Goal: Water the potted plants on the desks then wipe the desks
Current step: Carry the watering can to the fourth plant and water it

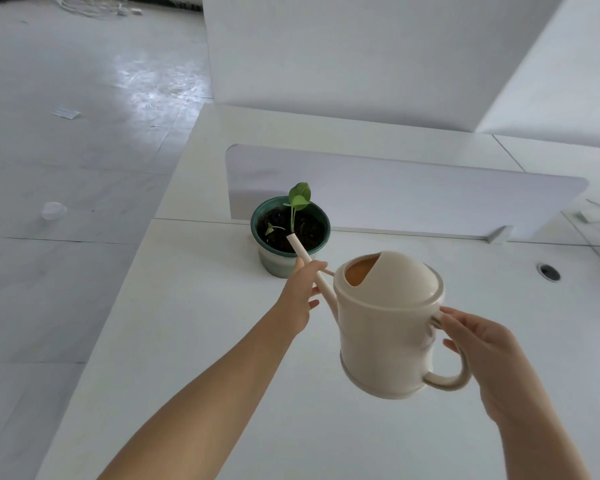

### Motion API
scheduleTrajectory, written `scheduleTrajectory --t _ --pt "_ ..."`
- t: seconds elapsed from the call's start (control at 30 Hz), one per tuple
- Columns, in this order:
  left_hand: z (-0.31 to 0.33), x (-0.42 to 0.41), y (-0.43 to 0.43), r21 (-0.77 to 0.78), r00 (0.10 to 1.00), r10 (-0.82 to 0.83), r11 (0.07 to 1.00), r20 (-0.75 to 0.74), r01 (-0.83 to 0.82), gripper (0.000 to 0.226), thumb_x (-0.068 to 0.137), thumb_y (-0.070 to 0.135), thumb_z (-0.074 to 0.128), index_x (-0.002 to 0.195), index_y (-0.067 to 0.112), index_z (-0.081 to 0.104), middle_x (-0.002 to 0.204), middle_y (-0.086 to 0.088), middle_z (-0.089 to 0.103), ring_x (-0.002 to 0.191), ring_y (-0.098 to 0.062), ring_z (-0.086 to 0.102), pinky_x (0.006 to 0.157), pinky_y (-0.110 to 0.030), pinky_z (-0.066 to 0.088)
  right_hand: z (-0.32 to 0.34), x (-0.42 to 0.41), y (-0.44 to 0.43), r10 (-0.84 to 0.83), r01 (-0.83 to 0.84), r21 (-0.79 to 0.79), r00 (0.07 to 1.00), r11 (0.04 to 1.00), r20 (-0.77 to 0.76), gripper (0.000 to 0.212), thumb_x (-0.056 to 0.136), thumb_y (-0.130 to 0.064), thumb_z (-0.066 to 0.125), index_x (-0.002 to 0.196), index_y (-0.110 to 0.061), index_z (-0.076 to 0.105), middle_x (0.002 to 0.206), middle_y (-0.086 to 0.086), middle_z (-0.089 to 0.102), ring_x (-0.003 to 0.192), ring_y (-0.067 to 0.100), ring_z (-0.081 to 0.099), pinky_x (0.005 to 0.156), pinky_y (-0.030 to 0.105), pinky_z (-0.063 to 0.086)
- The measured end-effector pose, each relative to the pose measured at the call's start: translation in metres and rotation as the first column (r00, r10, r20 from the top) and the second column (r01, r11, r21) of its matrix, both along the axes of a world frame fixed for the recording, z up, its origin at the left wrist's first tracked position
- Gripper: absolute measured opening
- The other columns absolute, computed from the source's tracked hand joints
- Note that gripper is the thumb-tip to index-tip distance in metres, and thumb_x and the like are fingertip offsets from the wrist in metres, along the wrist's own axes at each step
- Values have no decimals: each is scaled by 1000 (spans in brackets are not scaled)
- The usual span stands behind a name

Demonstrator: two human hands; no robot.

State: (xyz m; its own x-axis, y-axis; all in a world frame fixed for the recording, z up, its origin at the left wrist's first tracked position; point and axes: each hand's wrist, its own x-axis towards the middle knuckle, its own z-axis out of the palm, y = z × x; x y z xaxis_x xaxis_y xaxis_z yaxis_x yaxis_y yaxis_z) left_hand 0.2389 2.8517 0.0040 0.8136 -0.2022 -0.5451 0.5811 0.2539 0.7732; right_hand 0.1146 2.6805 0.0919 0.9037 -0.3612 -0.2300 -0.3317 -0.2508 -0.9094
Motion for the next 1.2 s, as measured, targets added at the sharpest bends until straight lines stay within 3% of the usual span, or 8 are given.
scheduleTrajectory --t 0.07,0.33,0.43,0.53,0.7,0.83,0.93,1.2 --pt "1 5 -5 -16 1000 -7 1000 -8 7 66 86 26 53 145 26 21 134 -7 46 105 -21 52 92 -36 34 5 7 -3 11 -11 0 1000 1000 19 32 90 -7 49 67 -20 68 91 -2 67 99 21 57 86 37 45" --pt "8 21 -21 -86 999 -20 996 -41 17 68 85 25 54 145 25 22 135 -8 48 104 -21 54 92 -36 37 13 19 -12 -45 48 -47 997 998 68 41 90 -9 50 57 -23 70 91 -15 62 102 19 54 59 24 49" --pt "10 25 -23 -97 999 -23 995 -42 19 69 85 26 54 146 25 21 133 -8 50 105 -21 54 92 -36 38 14 19 -11 -54 57 -42 995 997 88 45 90 -10 52 56 -31 73 92 -15 62 104 17 55 55 9 50" --pt "10 22 -20 -103 999 -19 995 -42 14 68 86 26 54 146 26 21 132 -7 49 105 -21 54 91 -36 38 16 15 -7 -58 59 -17 994 998 94 42 90 -8 50 57 -21 71 93 -14 62 108 20 54 57 24 45" --pt "4 13 -2 -121 999 35 992 -16 -37 65 87 25 52 145 27 22 127 -7 51 109 -23 53 103 -42 36 13 12 3 -7 7 -4 993 1000 117 52 89 -7 52 52 -38 71 96 -14 62 91 7 57 85 26 41" --pt "6 17 13 -105 998 58 993 -6 -58 65 86 25 53 144 24 25 132 -8 50 114 -26 51 107 -45 34 9 20 14 21 -20 -16 995 1000 98 37 89 -8 52 59 -21 69 96 -13 64 92 11 57 89 29 41" --pt "11 20 19 -91 998 65 994 -5 -65 65 86 25 53 144 21 25 133 -8 50 110 -24 51 105 -44 35 5 22 21 28 -25 -31 995 999 91 24 89 -9 53 71 -17 64 104 0 65 98 16 56 93 35 41" --pt "9 -9 19 -85 996 94 992 12 -92 62 88 24 49 144 27 24 137 -10 47 121 -30 50 108 -48 34 -6 -11 16 -12 11 36 999 999 38 20 88 -7 54 70 -5 64 111 2 61 104 19 53 94 35 38"
